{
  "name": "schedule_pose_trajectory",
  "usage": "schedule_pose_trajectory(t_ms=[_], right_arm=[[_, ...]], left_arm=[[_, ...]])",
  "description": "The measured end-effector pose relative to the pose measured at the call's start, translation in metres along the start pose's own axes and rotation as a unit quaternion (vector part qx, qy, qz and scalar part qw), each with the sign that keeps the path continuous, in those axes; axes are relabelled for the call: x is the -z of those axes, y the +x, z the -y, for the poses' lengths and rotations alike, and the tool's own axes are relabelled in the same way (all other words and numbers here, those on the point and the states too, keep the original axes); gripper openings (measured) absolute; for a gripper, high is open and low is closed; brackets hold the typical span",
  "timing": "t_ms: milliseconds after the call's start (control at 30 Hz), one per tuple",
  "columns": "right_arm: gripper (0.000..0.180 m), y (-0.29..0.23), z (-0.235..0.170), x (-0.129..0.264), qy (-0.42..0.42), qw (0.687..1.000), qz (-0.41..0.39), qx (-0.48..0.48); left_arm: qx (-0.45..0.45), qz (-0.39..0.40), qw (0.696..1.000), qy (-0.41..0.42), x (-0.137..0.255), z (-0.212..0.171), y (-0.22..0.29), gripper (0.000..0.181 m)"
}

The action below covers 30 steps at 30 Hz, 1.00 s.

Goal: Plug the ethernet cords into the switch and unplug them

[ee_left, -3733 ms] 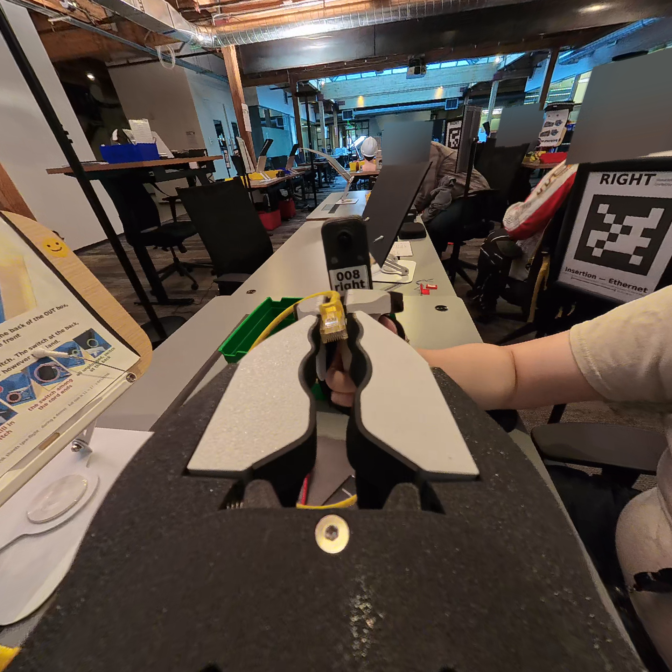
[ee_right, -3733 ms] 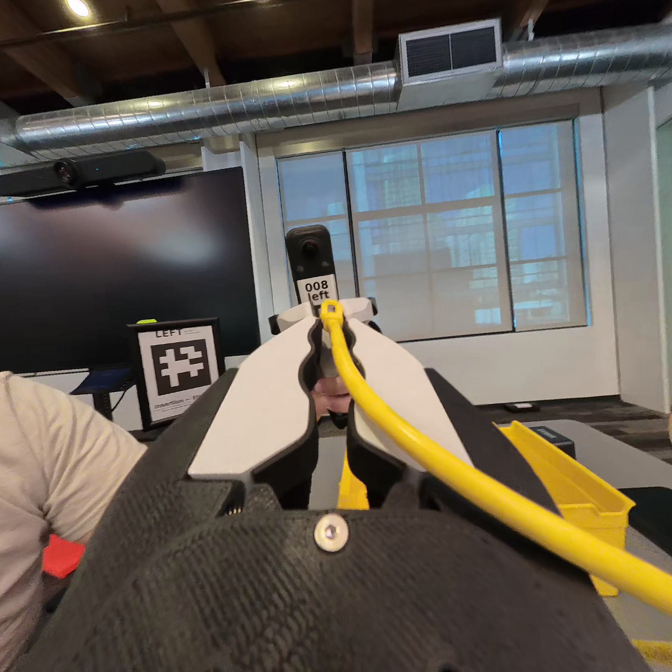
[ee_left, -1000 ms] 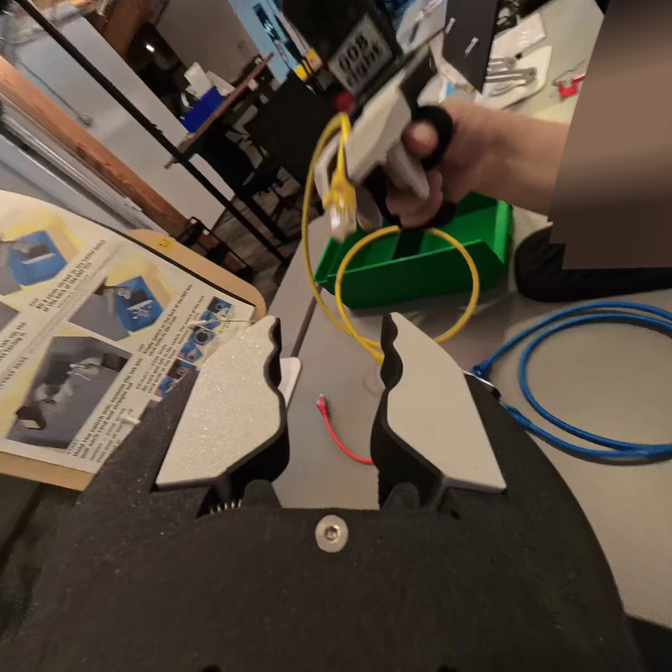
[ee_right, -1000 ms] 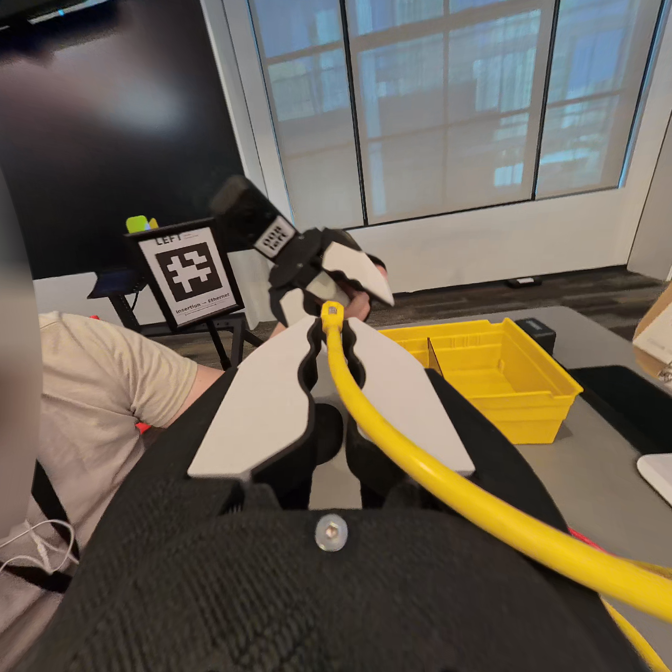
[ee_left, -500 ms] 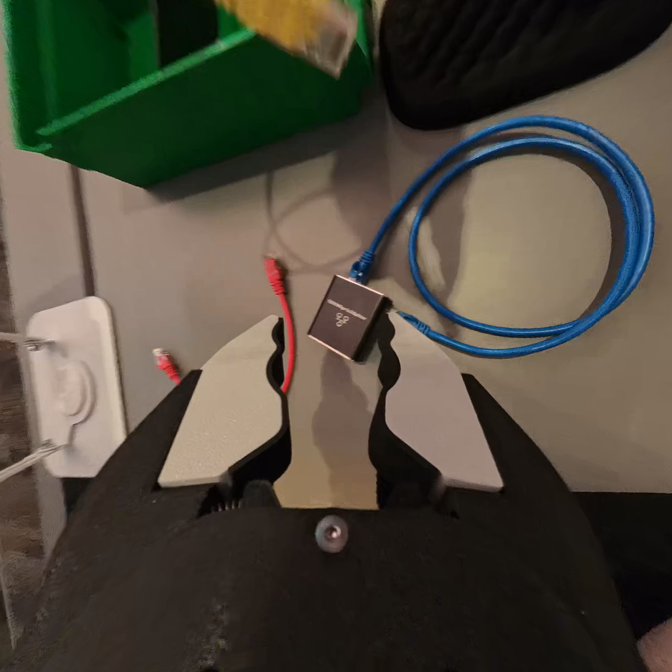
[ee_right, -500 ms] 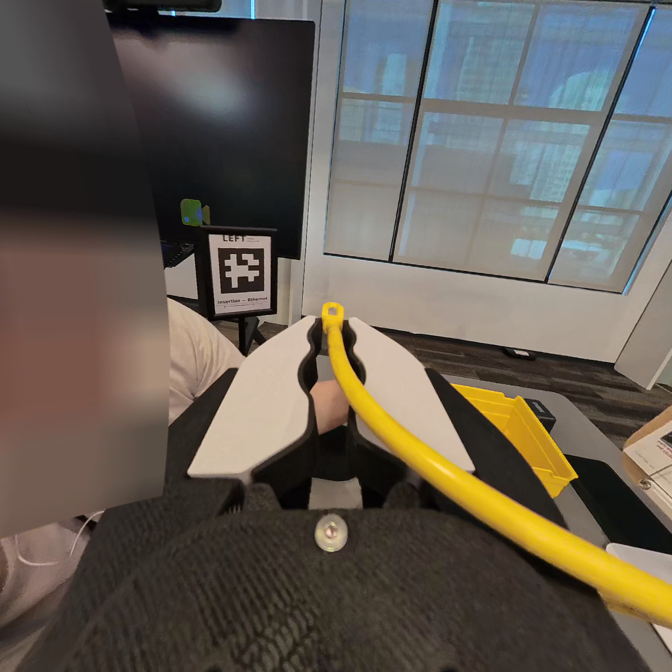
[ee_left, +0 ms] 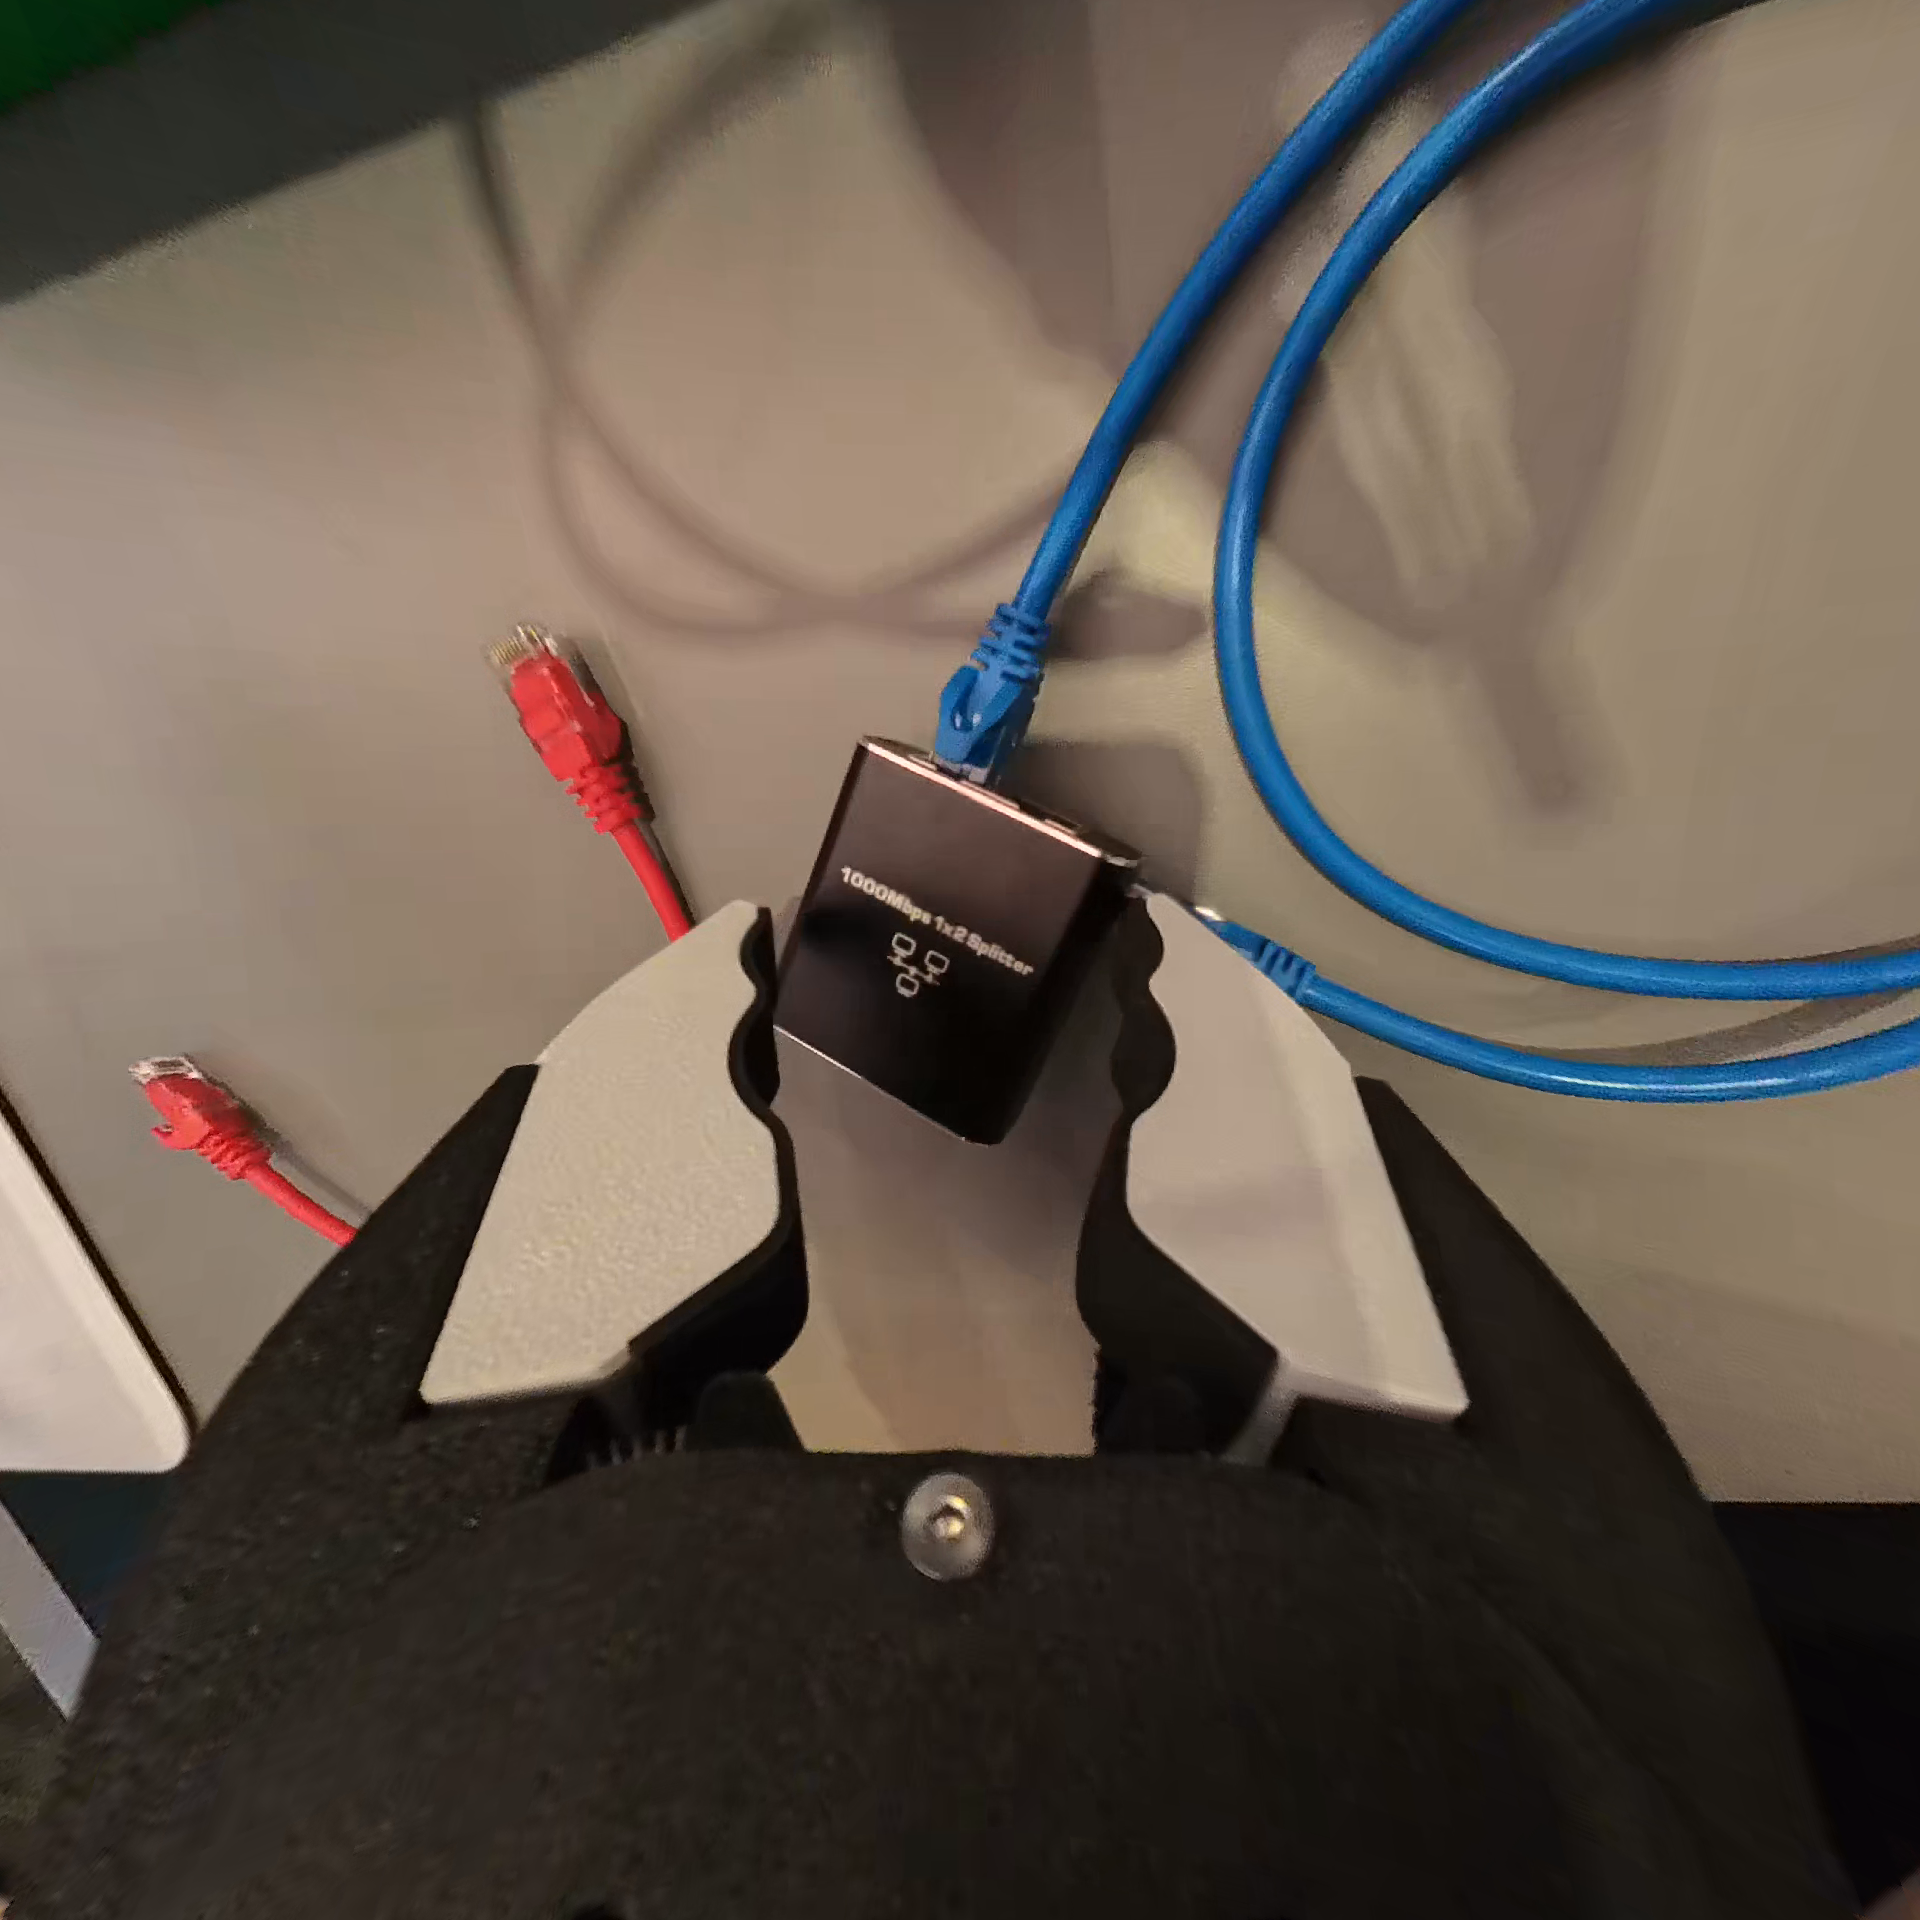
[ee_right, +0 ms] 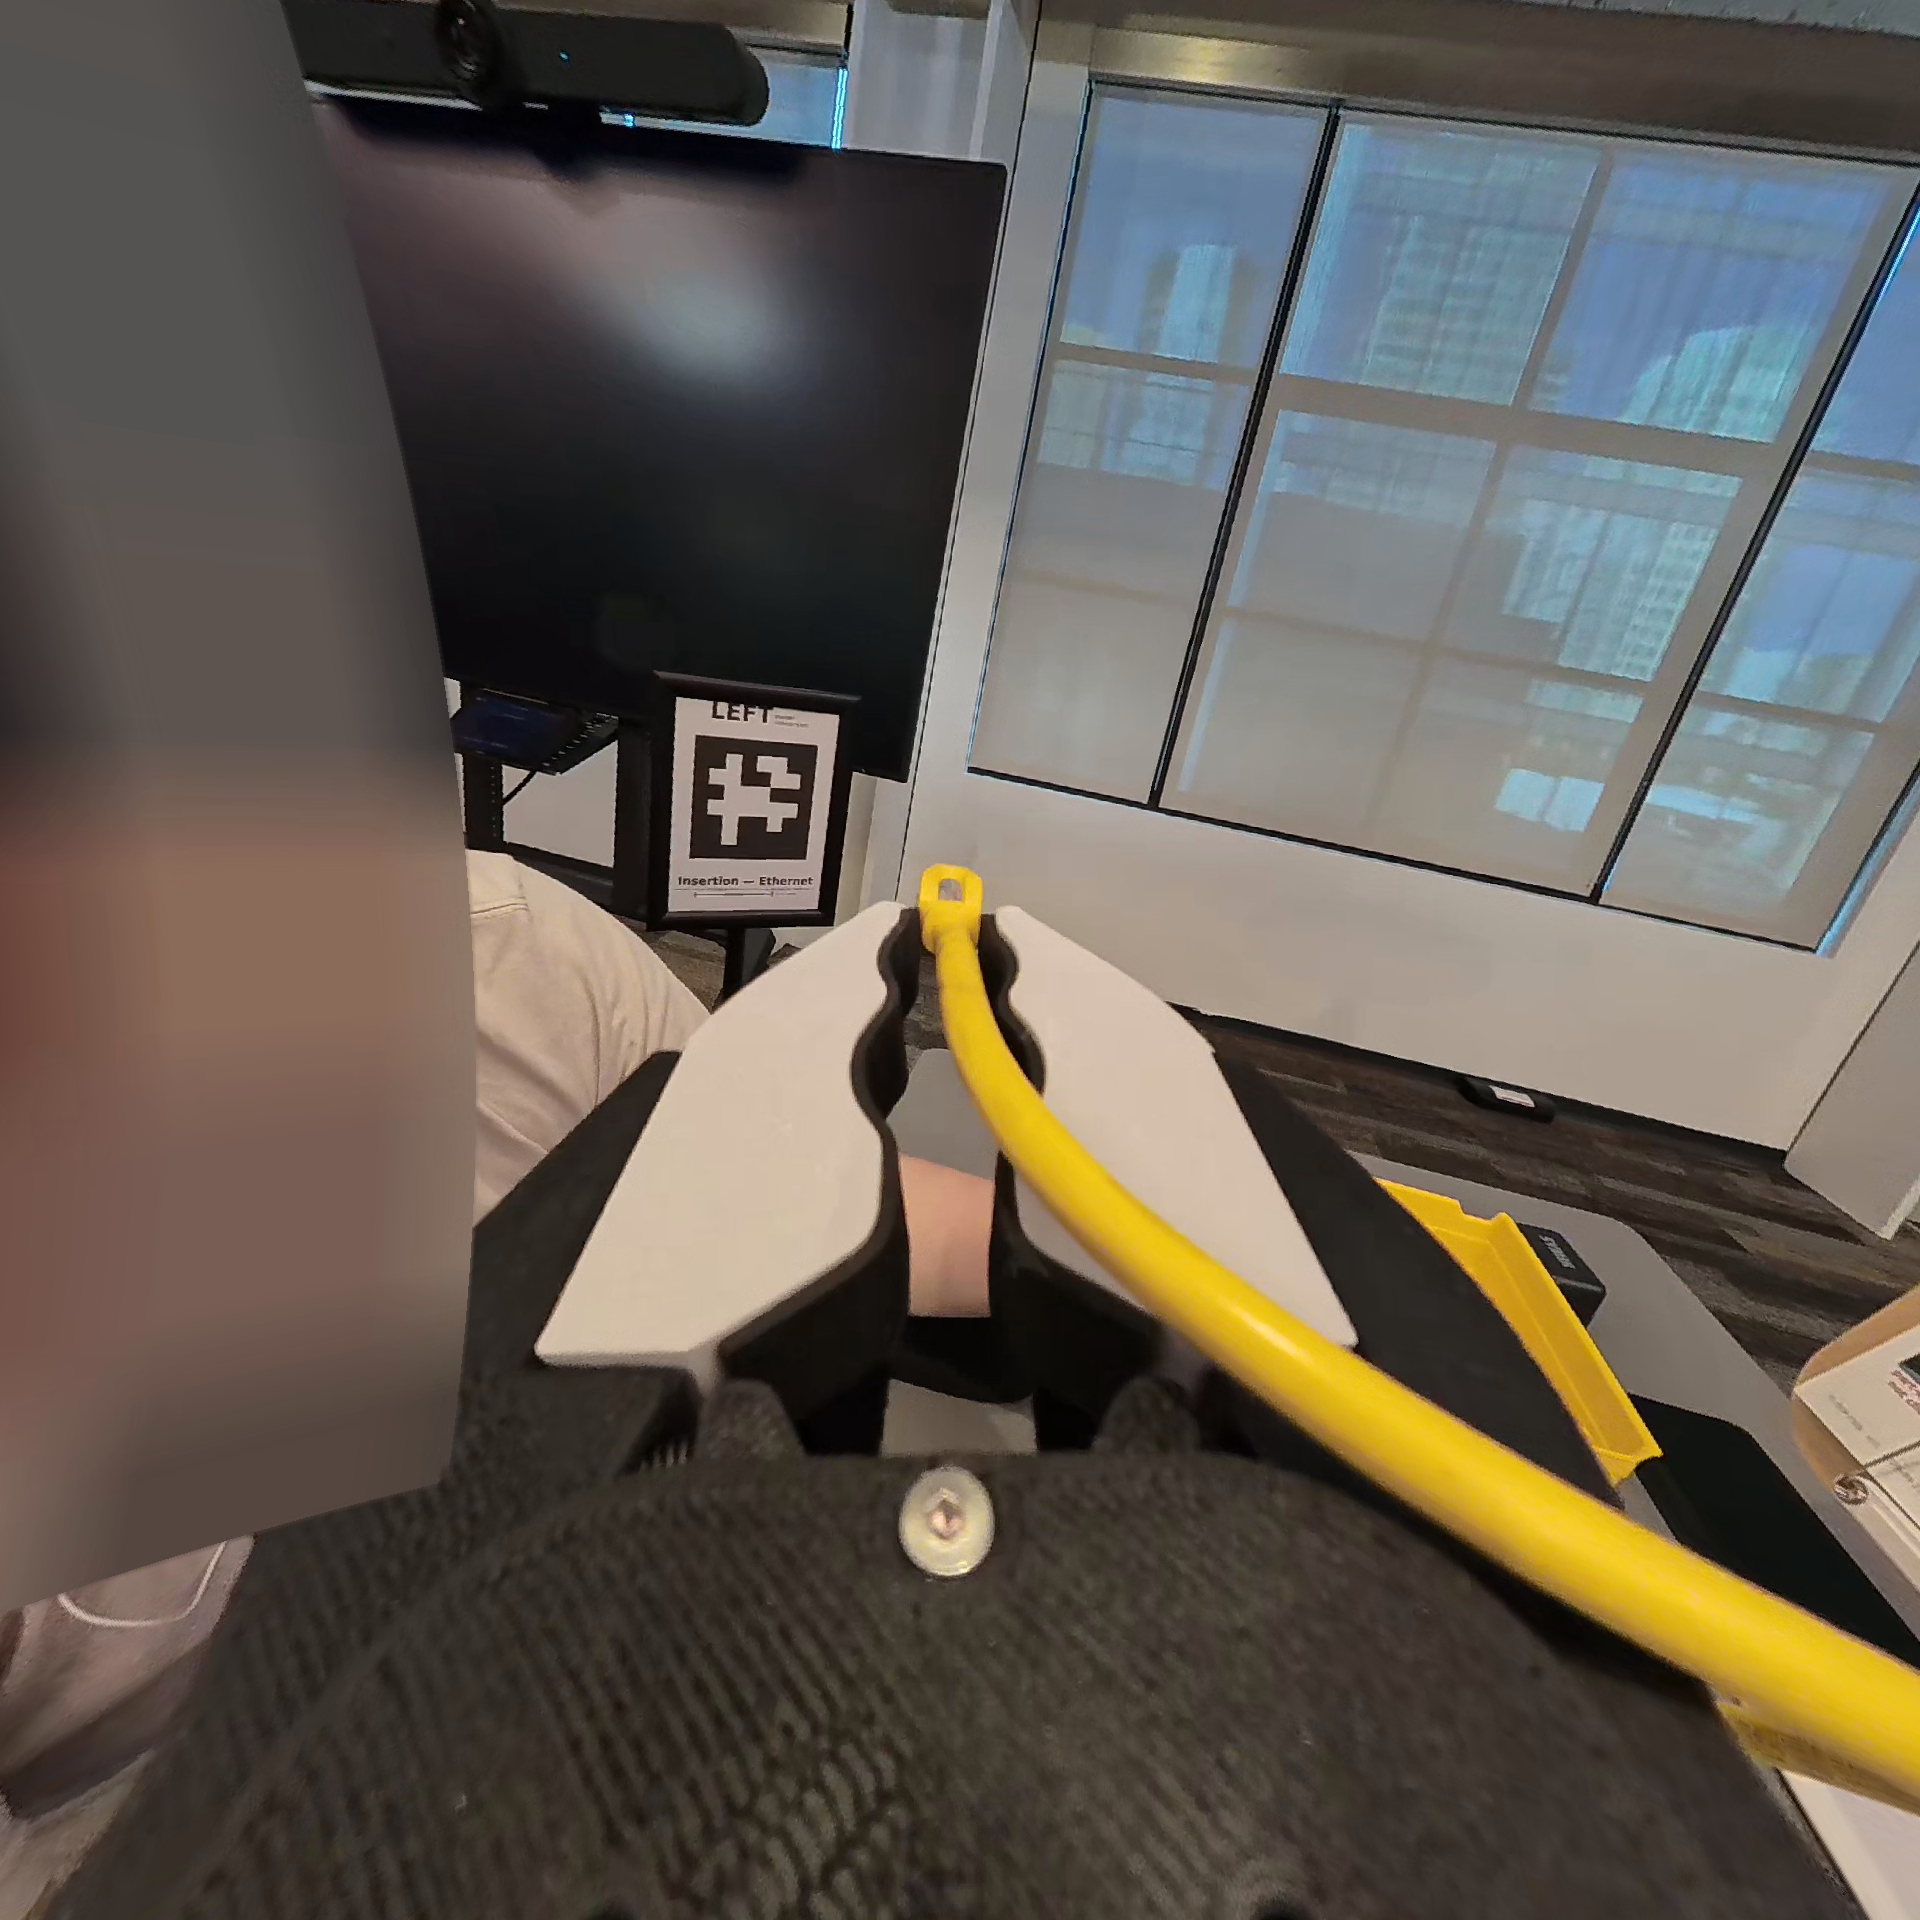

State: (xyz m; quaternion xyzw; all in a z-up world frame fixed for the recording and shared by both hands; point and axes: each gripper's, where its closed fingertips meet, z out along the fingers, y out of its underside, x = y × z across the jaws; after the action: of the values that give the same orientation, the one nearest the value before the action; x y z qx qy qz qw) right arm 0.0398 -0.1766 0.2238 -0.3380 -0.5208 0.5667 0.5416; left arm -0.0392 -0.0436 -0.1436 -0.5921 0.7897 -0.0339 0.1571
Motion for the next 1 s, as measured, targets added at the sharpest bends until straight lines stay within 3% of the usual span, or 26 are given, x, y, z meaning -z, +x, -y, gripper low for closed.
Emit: schedule_pose_trajectory(t_ms=[233, 367, 467, 567, 700, 833, 900, 1000], right_arm=[[0.012, -0.004, 0.004, 0.006, 0.004, 1.000, -0.001, 0.012], [0.012, -0.006, 0.009, 0.013, 0.018, 1.000, 0.000, 0.014], [0.012, -0.006, 0.012, 0.017, 0.023, 1.000, -0.004, 0.018], [0.012, -0.010, 0.014, 0.018, 0.025, 0.999, -0.001, 0.020], [0.012, -0.013, 0.014, 0.018, 0.026, 0.999, 0.006, 0.022], [0.012, -0.014, 0.014, 0.020, 0.026, 0.999, 0.008, 0.024], [0.012, -0.015, 0.014, 0.022, 0.026, 0.999, 0.008, 0.028], [0.012, -0.017, 0.015, 0.025, 0.027, 0.999, 0.008, 0.031]], left_arm=[[0.047, -0.003, 0.999, -0.007, -0.004, 0.001, -0.007, 0.059], [0.157, 0.030, 0.987, -0.023, -0.003, -0.003, -0.009, 0.058], [0.303, 0.077, 0.949, -0.037, 0.000, -0.012, -0.006, 0.058], [0.350, 0.090, 0.931, -0.053, 0.007, -0.022, 0.014, 0.057], [0.275, 0.075, 0.955, -0.083, 0.018, -0.031, 0.039, 0.054], [0.078, 0.066, 0.993, -0.064, 0.028, -0.020, 0.047, 0.069], [-0.031, 0.071, 0.996, -0.048, 0.030, -0.015, 0.046, 0.069], [-0.125, 0.043, 0.989, -0.067, 0.025, -0.022, 0.047, 0.070]])
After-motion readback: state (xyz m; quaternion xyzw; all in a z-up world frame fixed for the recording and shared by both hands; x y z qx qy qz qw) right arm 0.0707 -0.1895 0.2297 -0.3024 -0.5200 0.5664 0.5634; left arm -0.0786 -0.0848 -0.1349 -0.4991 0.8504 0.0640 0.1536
